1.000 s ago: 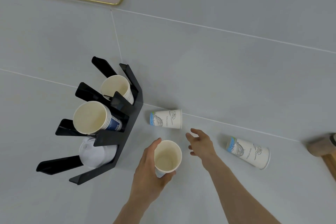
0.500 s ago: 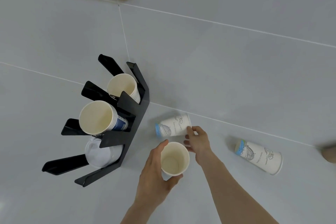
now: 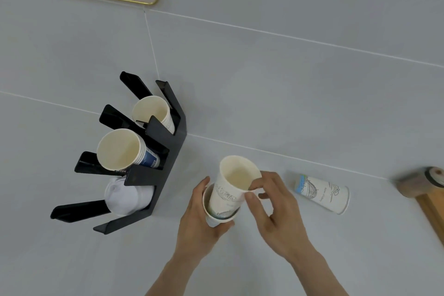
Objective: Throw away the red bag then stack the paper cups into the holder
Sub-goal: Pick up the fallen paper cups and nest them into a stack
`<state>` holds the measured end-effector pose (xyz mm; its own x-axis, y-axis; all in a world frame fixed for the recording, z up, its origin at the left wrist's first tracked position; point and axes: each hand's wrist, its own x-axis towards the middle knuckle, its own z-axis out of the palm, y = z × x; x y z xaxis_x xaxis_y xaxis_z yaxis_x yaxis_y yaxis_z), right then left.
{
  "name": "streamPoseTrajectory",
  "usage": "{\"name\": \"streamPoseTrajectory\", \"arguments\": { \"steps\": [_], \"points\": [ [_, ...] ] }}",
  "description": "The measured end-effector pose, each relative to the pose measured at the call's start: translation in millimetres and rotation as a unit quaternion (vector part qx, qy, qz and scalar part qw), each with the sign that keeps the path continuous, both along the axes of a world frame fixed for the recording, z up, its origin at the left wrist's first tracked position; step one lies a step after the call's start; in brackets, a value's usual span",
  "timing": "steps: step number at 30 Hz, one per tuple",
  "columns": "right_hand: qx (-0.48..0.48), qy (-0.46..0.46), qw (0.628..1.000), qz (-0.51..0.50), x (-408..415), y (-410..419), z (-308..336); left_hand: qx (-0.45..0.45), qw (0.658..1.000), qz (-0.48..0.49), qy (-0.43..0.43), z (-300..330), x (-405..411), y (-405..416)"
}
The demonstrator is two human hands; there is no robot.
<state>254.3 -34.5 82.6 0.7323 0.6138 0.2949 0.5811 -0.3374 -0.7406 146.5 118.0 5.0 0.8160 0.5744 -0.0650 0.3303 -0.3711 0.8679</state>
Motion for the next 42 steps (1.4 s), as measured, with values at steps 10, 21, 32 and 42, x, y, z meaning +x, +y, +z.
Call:
{"name": "streamPoseTrajectory", "arguments": {
  "steps": [10, 21, 32, 42],
  "points": [
    [-0.113, 0.119, 0.986, -0.017, -25.7, 3.2, -60.1, -0.033, 0.999, -0.025, -0.011, 9.1, -4.5, -17.8],
    [0.014, 0.241, 0.949, -0.201, -0.4, -20.4, -59.6, 0.029, 0.999, -0.029, -0.017, 2.8, 12.2, -20.8],
    [0.074, 0.418, 0.753, -0.503, 100.6, -135.3, -87.8, 0.02, 0.999, -0.027, -0.004, 3.1, 20.8, -23.2],
    [0.165, 0.461, 0.771, -0.407, 87.7, -102.5, -74.5, 0.018, 1.0, -0.024, 0.005, 5.9, 21.3, -22.9]
  ]
}}
